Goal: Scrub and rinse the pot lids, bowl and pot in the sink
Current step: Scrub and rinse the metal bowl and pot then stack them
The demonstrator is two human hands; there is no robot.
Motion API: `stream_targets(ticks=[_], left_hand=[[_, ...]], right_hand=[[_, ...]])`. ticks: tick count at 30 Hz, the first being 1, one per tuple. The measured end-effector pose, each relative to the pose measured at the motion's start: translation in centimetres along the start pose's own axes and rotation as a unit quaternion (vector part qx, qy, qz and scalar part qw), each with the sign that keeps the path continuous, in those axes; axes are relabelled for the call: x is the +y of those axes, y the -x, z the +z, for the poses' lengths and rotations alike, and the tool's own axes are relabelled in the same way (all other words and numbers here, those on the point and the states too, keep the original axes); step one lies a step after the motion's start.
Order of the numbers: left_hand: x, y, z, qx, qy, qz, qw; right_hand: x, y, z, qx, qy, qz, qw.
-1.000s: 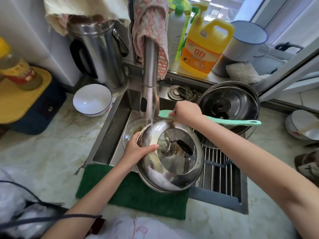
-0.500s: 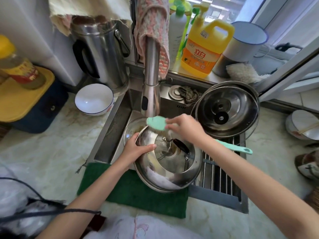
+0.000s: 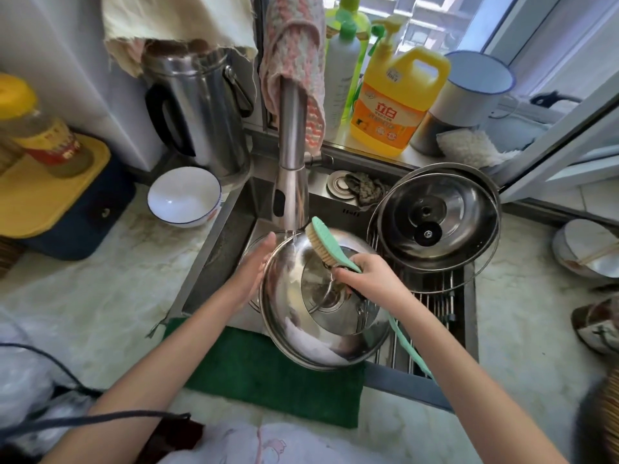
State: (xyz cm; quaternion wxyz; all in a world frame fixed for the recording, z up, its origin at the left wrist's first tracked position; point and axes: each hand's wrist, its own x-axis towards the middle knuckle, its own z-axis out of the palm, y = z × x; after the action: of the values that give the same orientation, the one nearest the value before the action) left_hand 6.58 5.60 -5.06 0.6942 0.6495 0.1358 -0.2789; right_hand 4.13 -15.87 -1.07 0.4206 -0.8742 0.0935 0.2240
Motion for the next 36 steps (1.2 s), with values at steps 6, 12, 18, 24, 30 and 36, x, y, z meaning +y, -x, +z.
stream_targets(ticks=[6, 12, 18, 24, 30, 36], left_hand=[[-2.4, 0.3, -0.7, 0.020, 0.001, -0.033, 0.999], [-4.7, 1.5, 0.5, 0.027, -0.104, -0.026, 0.994], [-5.1, 0.7, 0.6, 0.059, -0.136, -0.015, 0.989], [-4.9, 1.1, 1.1, 0.066, -0.128, -0.001, 0.990], [-5.8, 2.9, 0.5, 0.116, -0.148, 0.018, 0.982], [-5.8, 3.5, 0.6, 0.140, -0.139, 0.023, 0.980]], right_hand=[[-0.8, 1.7, 0.8, 0.084, 0.015, 0.005, 0.996], [-0.1, 2.1, 1.8, 0.071, -0.087, 0.058, 0.992], [0.2, 0.3, -1.2, 0.110, 0.119, 0.056, 0.985], [-1.9, -3.4, -0.8, 0.102, 0.214, 0.004, 0.971], [-3.0, -5.2, -2.1, 0.084, 0.311, -0.019, 0.947], [-4.8, -4.4, 0.6, -0.025, 0.305, -0.134, 0.942]])
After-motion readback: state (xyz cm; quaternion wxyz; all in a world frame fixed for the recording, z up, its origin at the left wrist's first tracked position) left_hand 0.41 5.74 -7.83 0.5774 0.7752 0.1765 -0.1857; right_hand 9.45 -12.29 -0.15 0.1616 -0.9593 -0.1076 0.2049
